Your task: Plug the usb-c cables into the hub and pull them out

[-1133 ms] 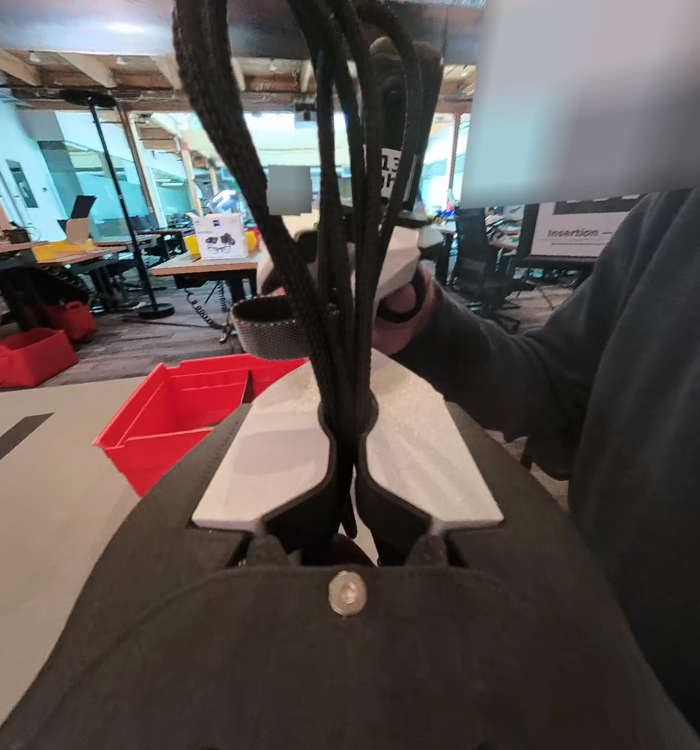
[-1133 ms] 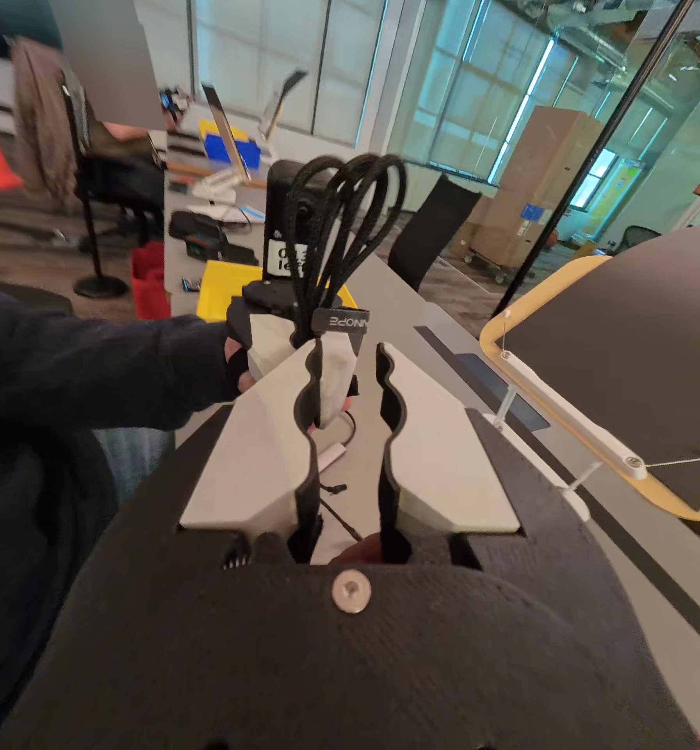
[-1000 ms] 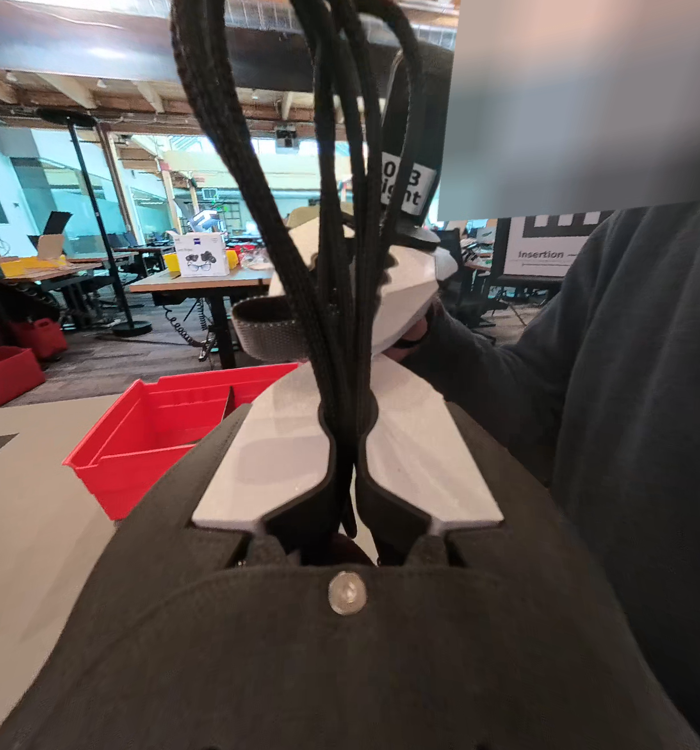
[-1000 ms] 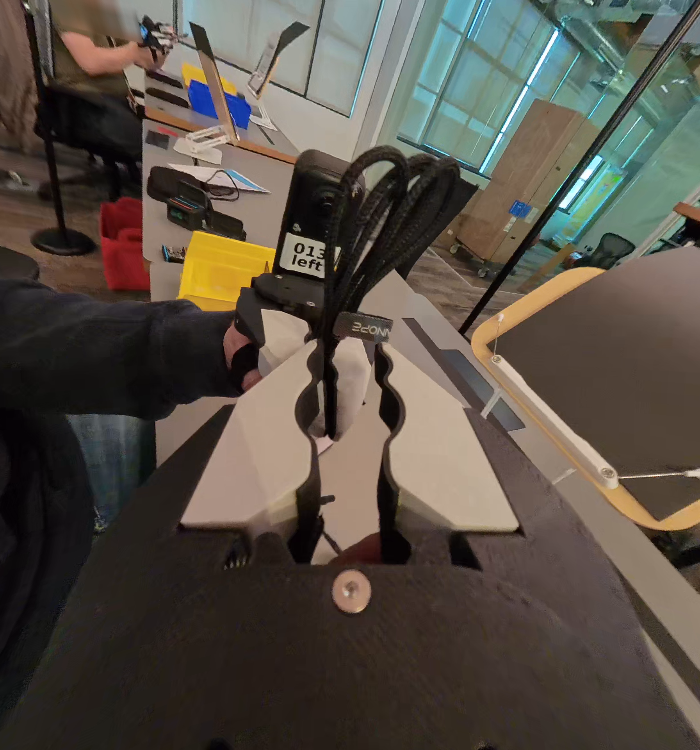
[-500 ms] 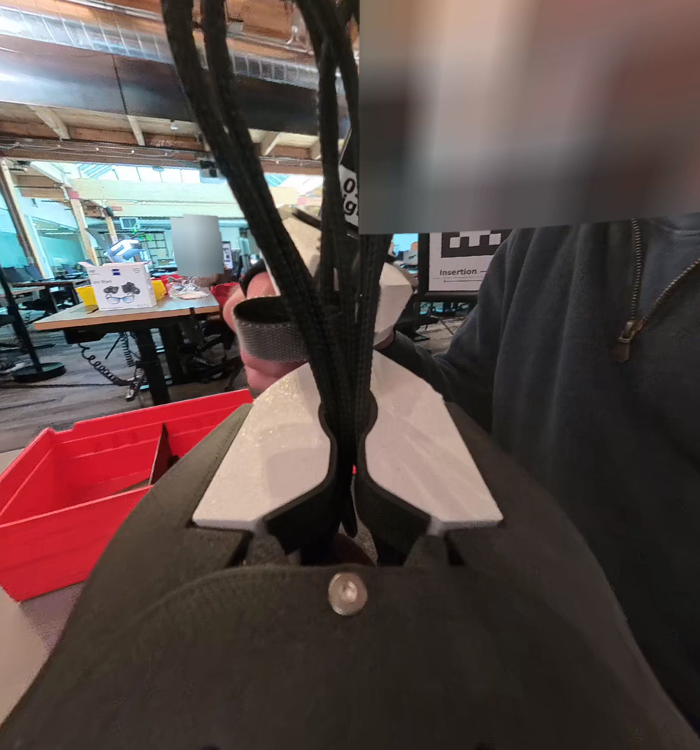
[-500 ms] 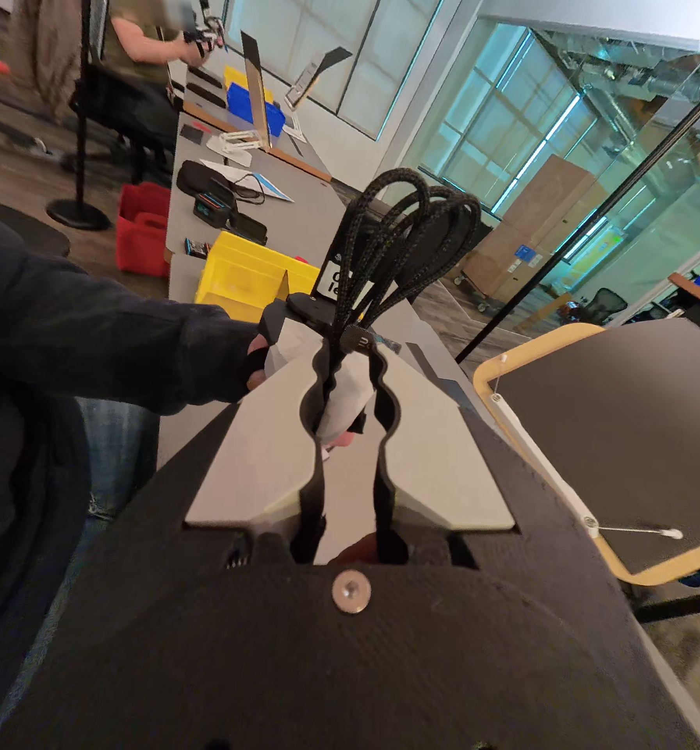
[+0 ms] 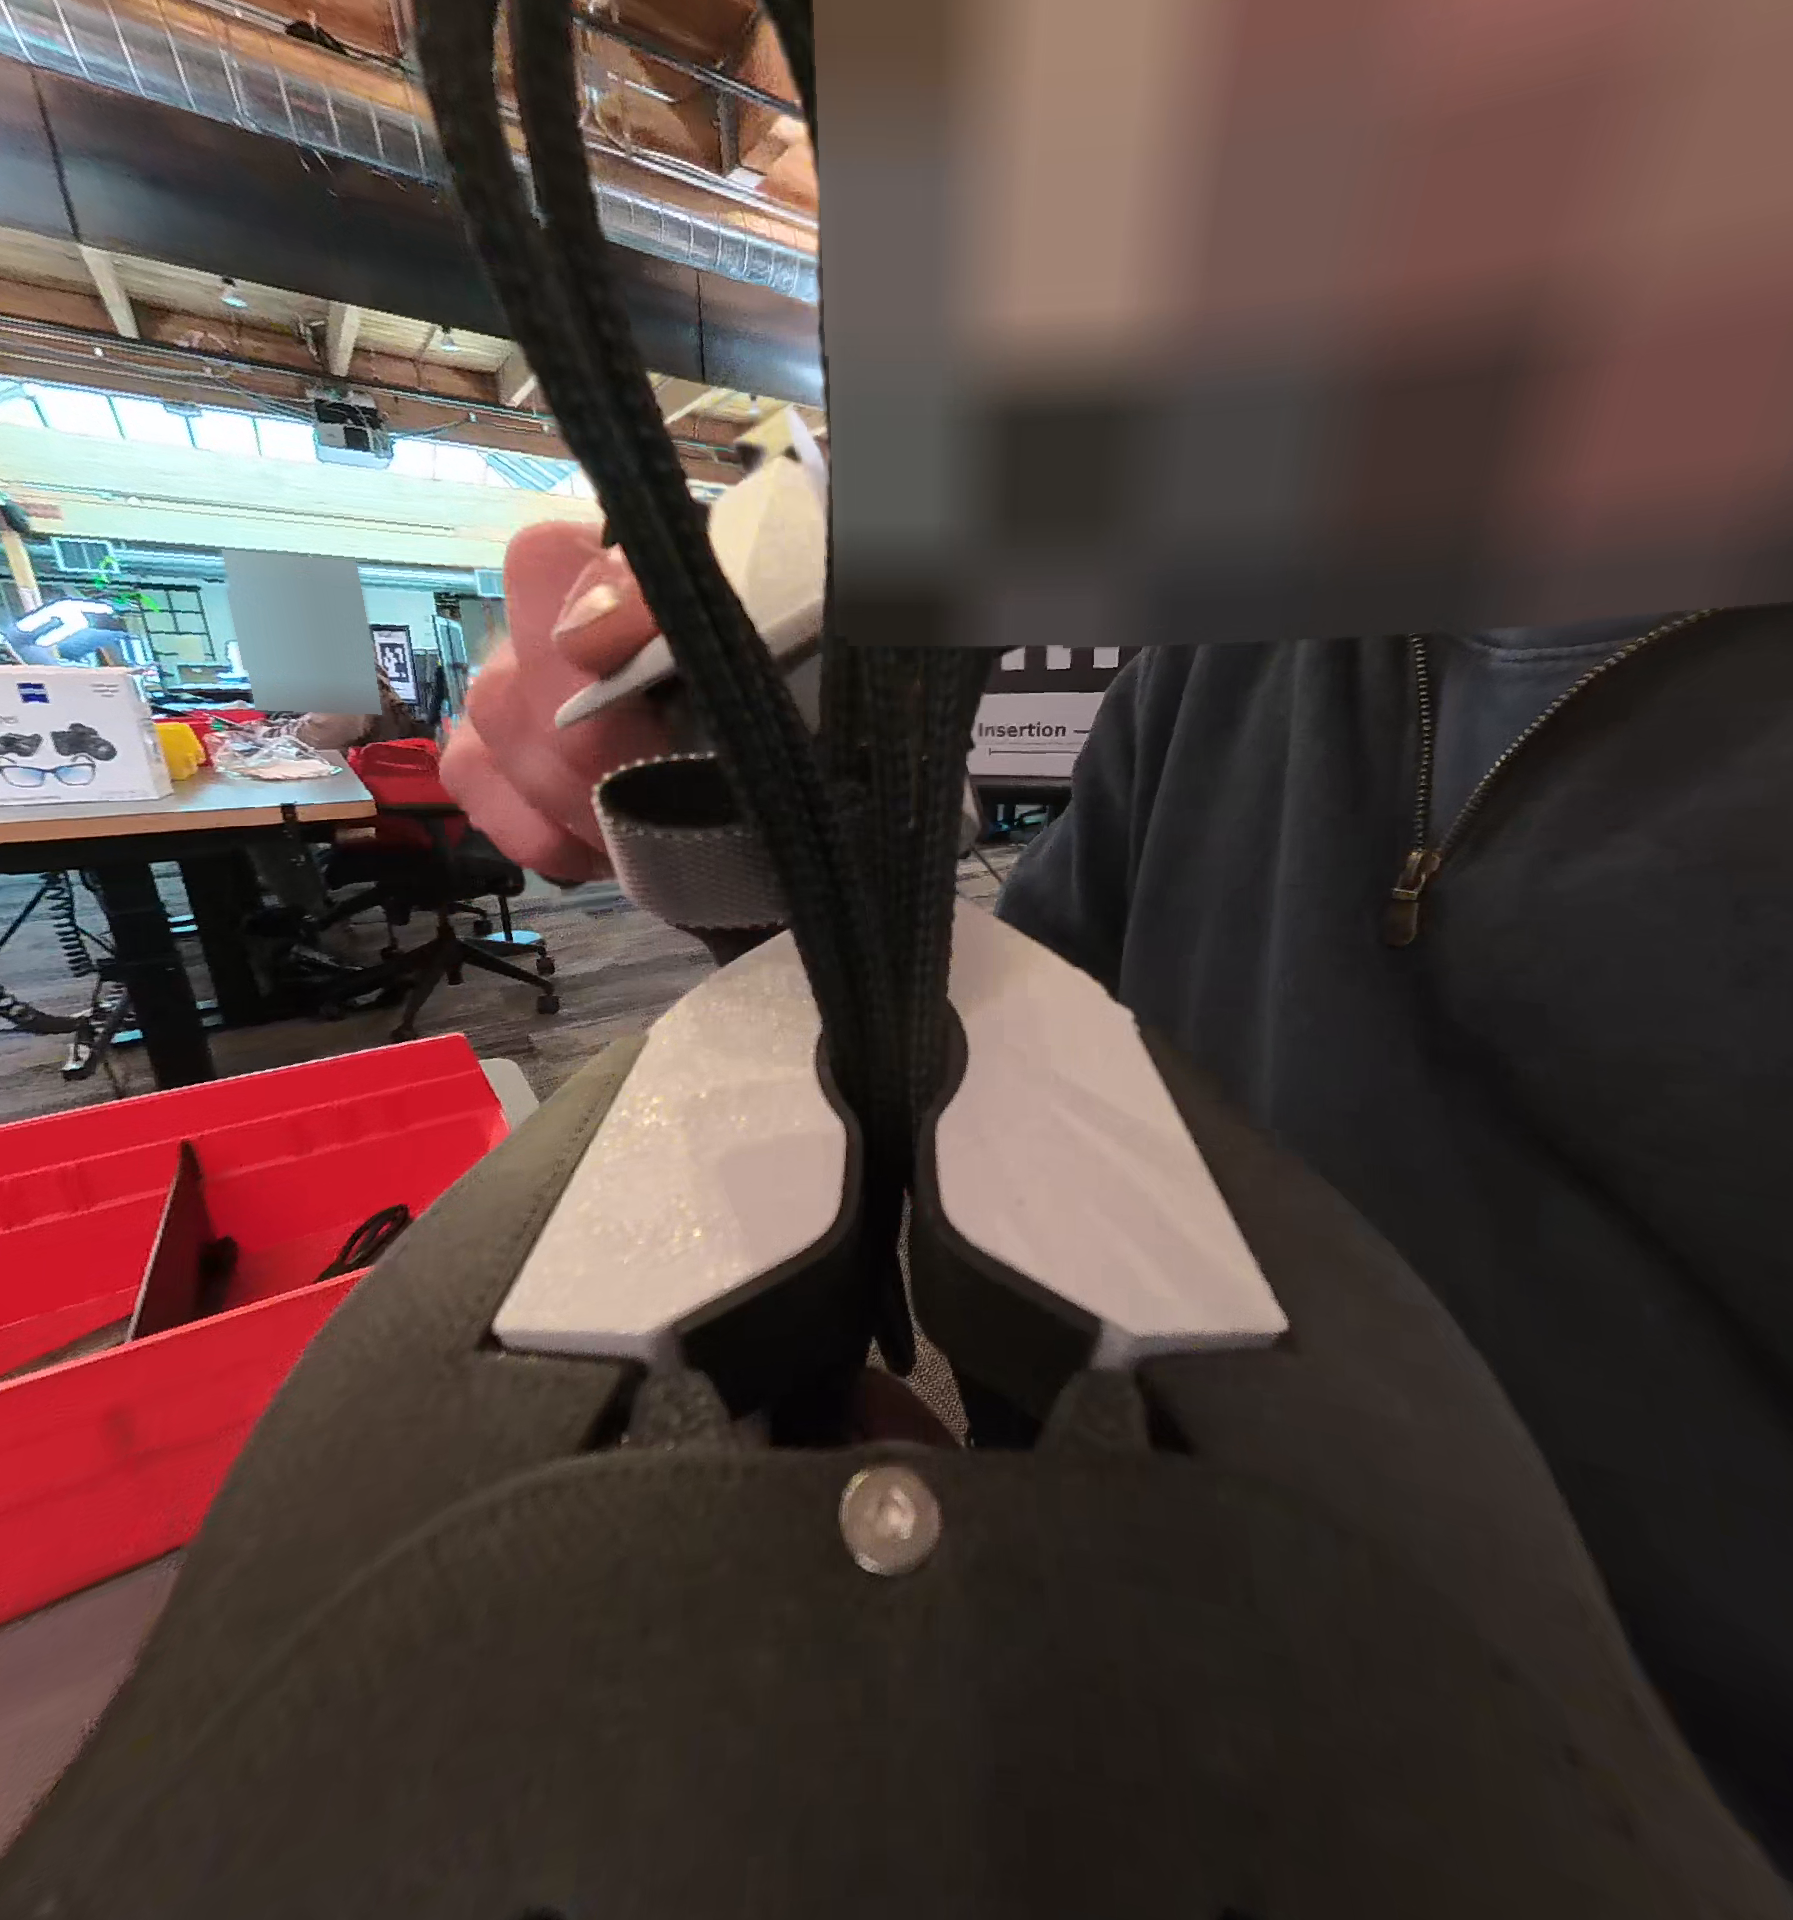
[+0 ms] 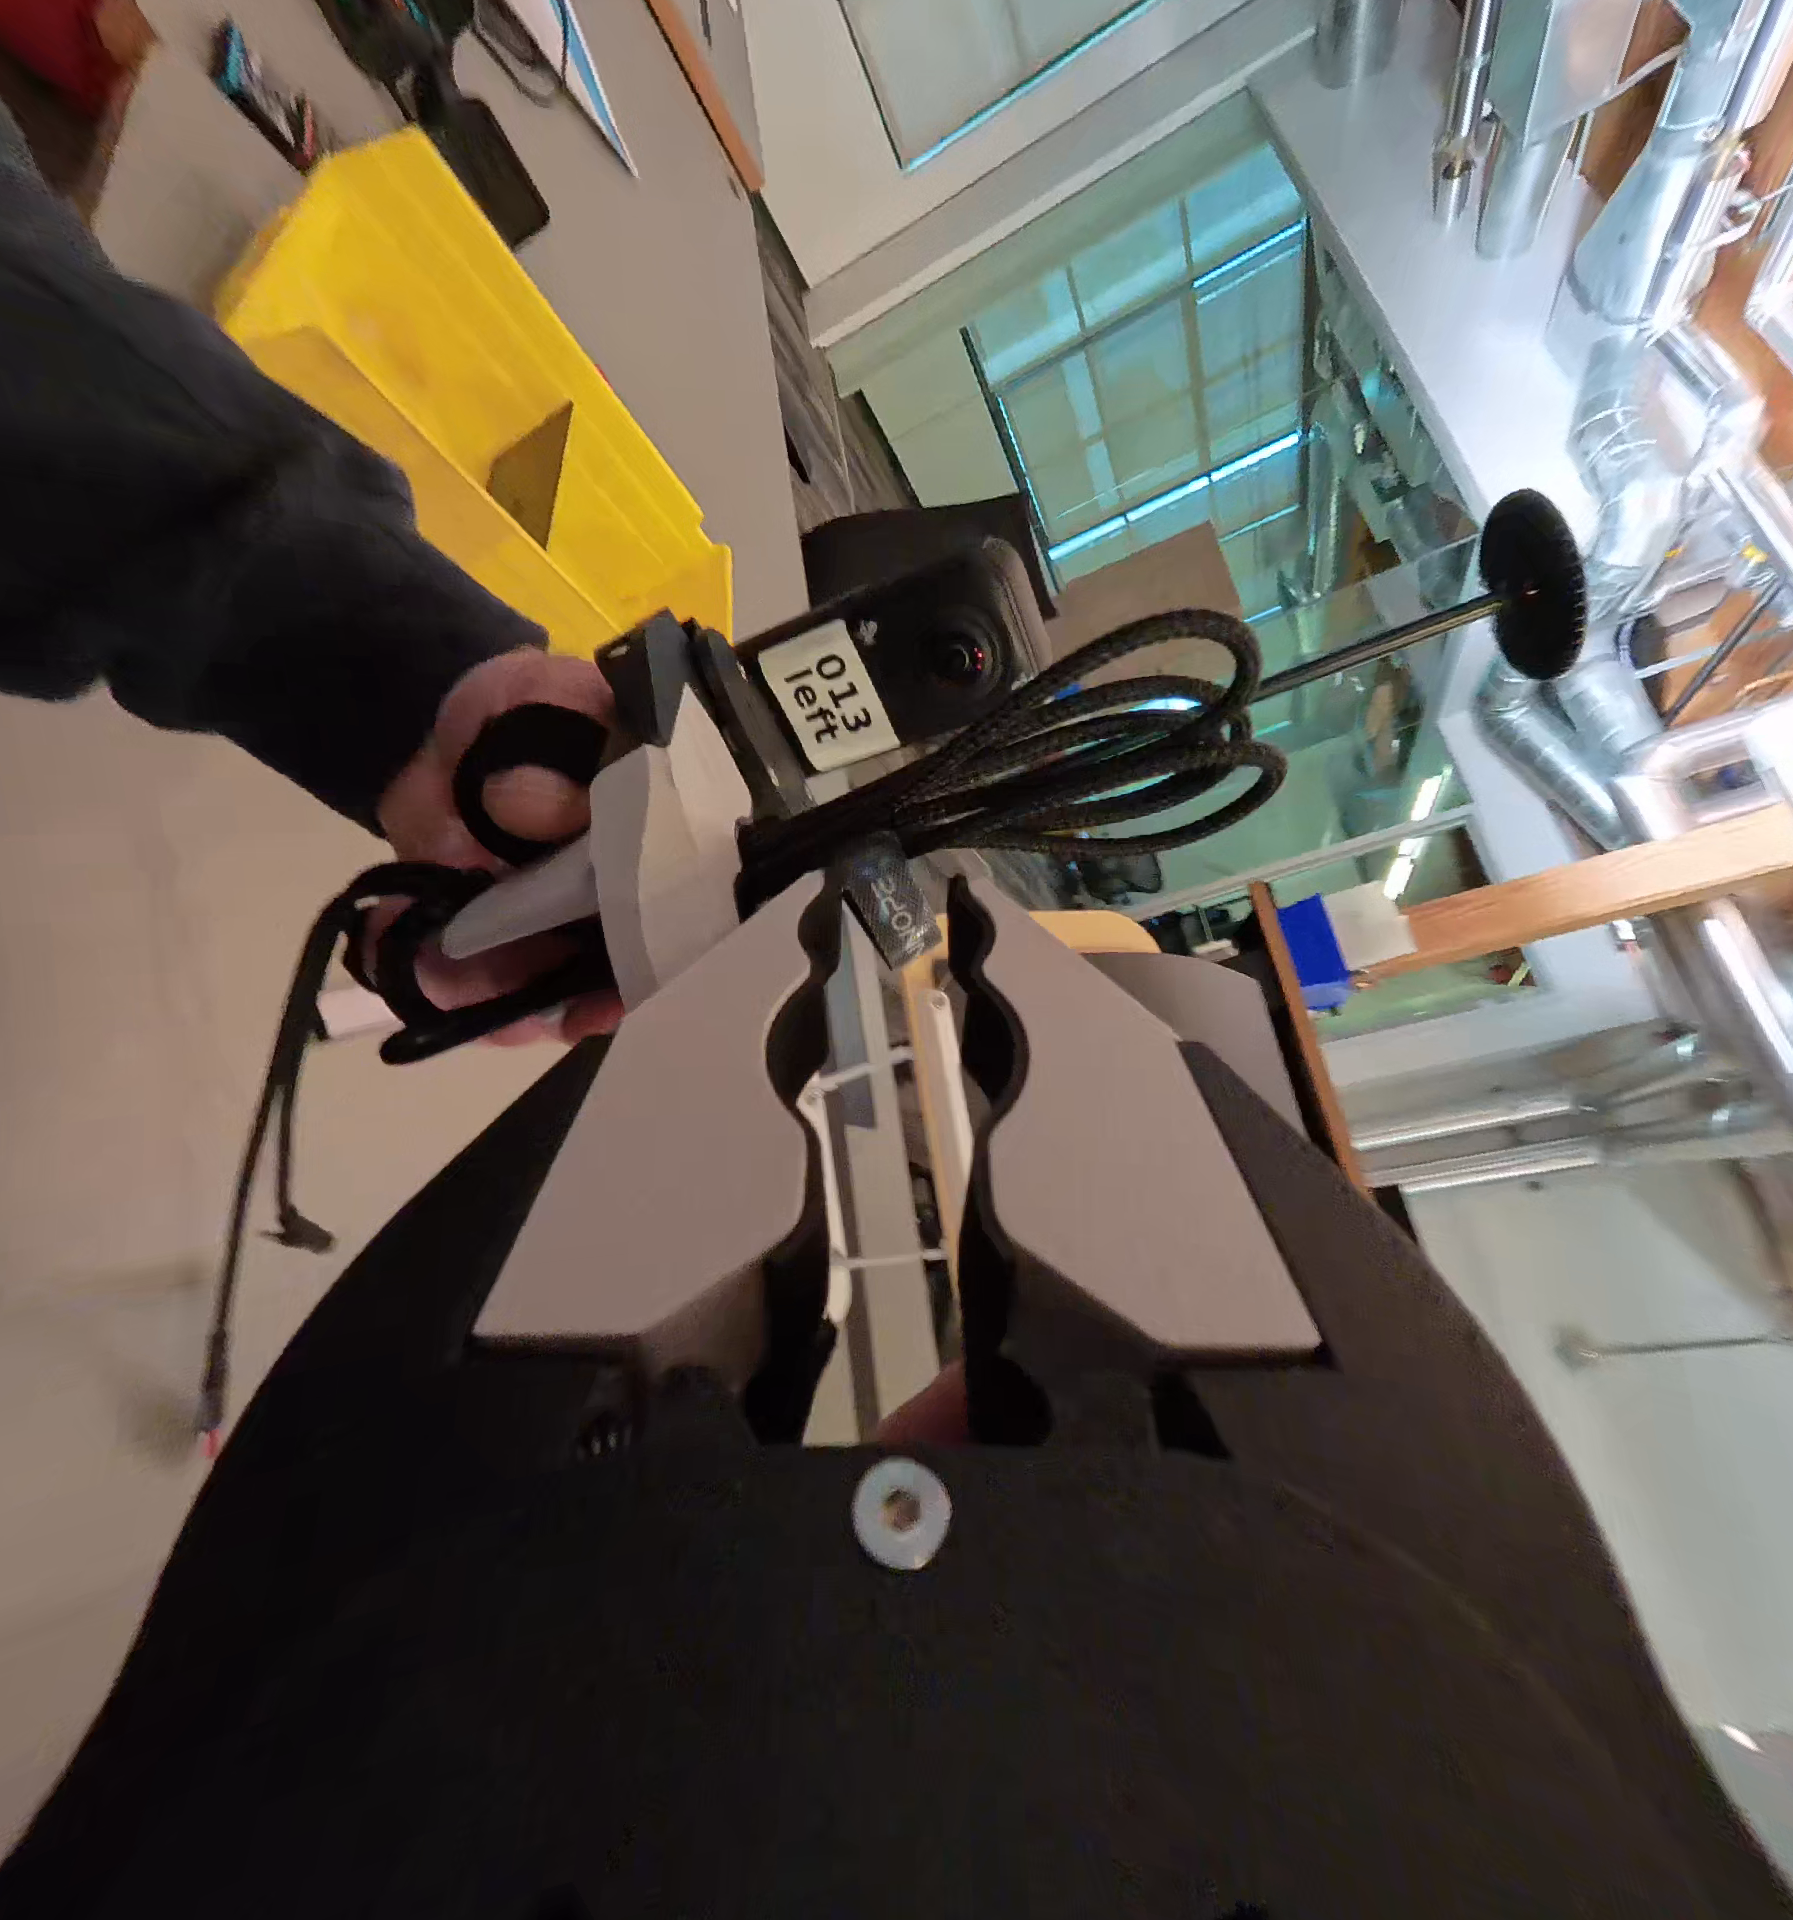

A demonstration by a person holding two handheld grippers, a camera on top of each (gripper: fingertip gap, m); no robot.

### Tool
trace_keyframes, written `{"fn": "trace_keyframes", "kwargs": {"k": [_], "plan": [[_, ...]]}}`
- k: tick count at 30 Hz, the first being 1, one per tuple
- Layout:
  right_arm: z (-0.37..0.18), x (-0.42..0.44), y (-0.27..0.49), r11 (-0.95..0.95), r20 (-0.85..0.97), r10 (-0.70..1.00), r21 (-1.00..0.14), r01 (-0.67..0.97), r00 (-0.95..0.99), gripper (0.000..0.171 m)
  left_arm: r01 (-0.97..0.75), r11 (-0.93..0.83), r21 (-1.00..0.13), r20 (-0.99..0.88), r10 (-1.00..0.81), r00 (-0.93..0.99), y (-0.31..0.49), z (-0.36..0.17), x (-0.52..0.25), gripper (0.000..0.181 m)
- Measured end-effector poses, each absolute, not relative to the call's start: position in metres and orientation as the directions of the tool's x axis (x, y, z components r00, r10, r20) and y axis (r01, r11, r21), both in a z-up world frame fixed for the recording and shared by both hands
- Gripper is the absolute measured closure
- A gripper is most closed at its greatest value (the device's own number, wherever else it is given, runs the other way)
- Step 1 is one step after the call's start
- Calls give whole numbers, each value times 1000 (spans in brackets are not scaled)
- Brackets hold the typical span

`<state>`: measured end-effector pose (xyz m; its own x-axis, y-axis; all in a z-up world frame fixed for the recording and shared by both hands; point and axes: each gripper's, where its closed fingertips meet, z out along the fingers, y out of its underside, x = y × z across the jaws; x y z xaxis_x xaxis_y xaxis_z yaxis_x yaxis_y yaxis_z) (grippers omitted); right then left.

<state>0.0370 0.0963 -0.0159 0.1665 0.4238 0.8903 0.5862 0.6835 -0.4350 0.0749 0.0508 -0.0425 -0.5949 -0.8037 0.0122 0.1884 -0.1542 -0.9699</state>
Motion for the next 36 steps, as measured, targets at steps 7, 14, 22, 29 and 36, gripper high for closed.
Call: {"fn": "trace_keyframes", "kwargs": {"k": [7,14,22,29,36], "plan": [[-25,40,106,684,960,277,-235,690,52,158,157,-159,-975,31,-793,-609,47,-50,77,179],[-23,40,100,713,965,250,-238,660,78,170,175,-170,-970,26,-784,-620,45,-46,78,179],[-22,47,93,731,846,490,-530,431,208,171,222,-188,-957,19,-800,-600,48,-38,78,179],[-19,44,68,774,912,409,-370,514,41,171,269,-222,-937,43,-839,-542,63,-34,75,180],[-26,47,82,734,920,390,-340,588,45,171,111,-141,-984,103,-949,-299,92,-55,102,180]]}}
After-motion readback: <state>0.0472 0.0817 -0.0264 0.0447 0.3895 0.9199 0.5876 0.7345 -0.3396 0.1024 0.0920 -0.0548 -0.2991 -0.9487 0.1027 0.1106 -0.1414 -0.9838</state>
